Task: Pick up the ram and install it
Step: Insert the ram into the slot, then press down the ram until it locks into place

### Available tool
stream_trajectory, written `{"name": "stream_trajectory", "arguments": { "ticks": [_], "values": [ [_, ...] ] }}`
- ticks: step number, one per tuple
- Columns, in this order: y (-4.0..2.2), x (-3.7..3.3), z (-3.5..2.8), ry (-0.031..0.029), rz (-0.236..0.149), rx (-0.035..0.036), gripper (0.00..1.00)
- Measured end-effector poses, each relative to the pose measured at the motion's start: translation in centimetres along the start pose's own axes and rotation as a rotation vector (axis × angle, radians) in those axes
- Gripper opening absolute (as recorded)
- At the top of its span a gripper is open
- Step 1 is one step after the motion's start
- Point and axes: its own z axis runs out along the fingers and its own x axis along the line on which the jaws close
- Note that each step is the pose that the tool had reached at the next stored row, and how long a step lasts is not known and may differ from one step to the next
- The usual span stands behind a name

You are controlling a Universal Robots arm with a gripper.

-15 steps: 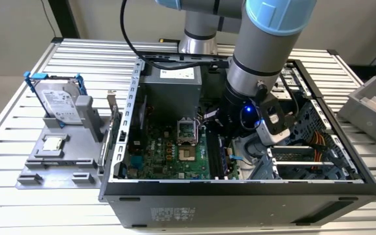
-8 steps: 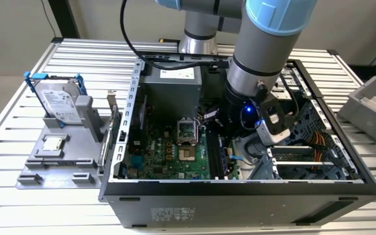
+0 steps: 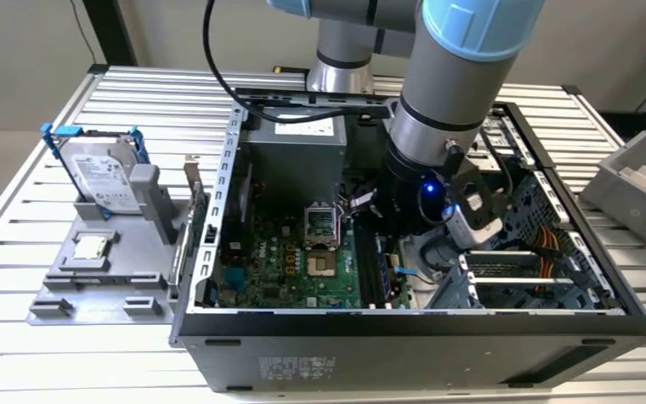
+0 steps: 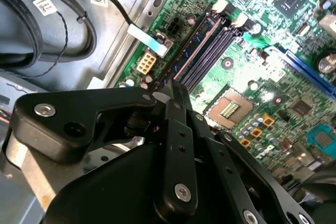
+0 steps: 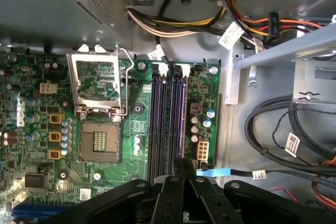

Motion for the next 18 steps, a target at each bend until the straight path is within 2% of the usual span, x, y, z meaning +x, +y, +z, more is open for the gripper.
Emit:
{"name": "stream_trajectory", "arguments": {
  "ticks": [11,18],
  "values": [
    [0.04,0.00,0.00,0.0000,-0.118,0.0018,0.00],
    [0.18,0.00,0.00,0.0000,-0.177,0.0024,0.00]
  ]
}}
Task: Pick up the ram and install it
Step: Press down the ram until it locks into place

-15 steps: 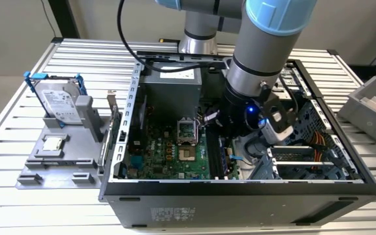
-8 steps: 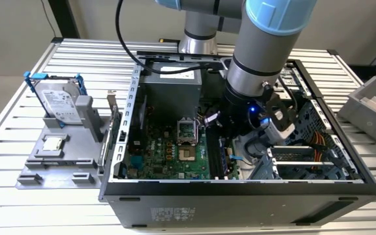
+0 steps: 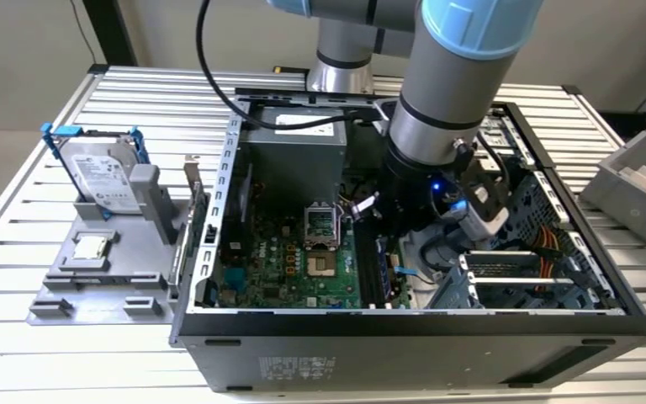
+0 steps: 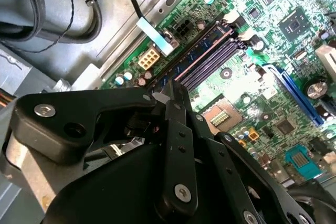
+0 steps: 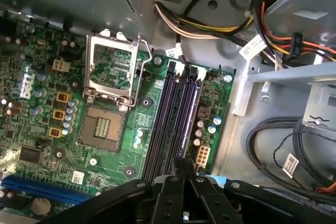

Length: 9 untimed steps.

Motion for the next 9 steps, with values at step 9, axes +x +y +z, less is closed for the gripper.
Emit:
{"name": "stream_trajectory", "arguments": {
  "ticks": [9],
  "values": [
    [0.11,-0.02,0.00,-0.0005,-0.047,-0.0013,0.00]
  ]
}}
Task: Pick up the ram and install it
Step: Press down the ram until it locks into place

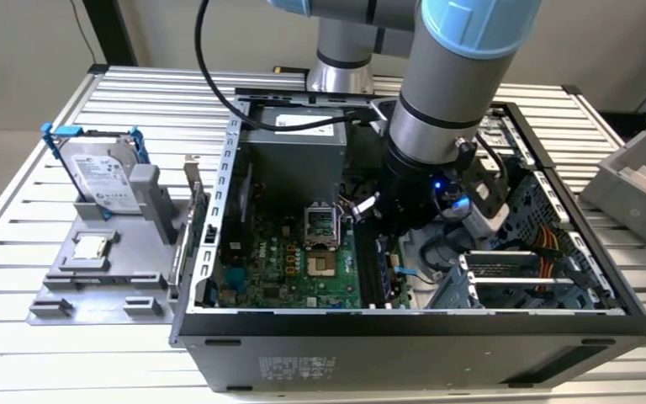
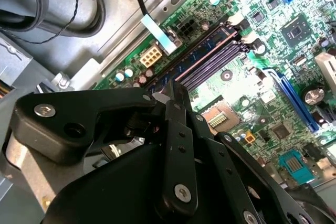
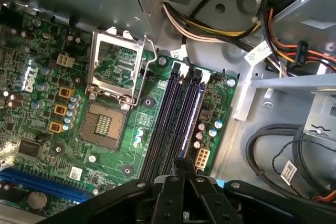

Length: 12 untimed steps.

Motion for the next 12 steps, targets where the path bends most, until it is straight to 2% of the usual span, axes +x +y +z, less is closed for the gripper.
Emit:
{"name": "stream_trajectory", "arguments": {
  "ticks": [8,12],
  "values": [
    [0.00,0.00,-0.01,-0.0029,-0.019,-0.0103,0.00],
    [0.01,0.00,-0.03,-0.0027,-0.043,-0.0102,0.00]
  ]
}}
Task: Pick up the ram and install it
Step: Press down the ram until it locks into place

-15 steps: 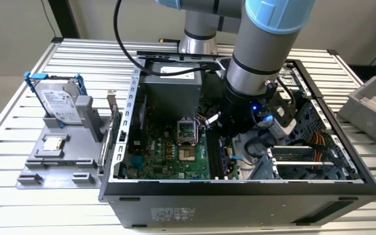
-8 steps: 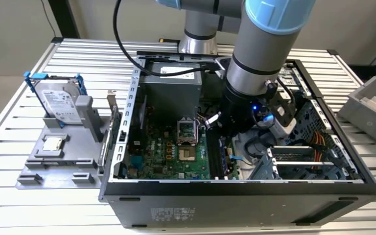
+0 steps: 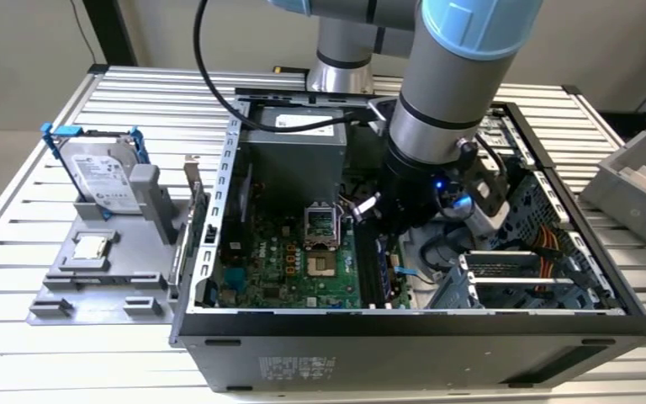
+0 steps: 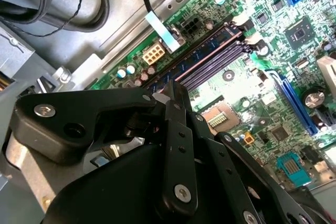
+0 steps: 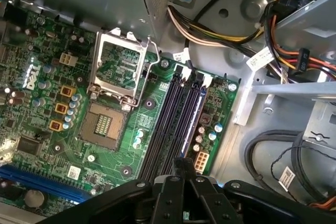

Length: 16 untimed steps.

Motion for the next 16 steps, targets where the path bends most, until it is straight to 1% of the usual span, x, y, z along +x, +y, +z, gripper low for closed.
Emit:
{"name": "stream_trajectory", "arguments": {
  "ticks": [8,16],
  "values": [
    [0.02,-0.01,0.00,0.0009,-0.086,0.0004,0.00],
    [0.05,-0.01,0.00,0.0020,-0.152,0.0016,0.00]
  ]
}}
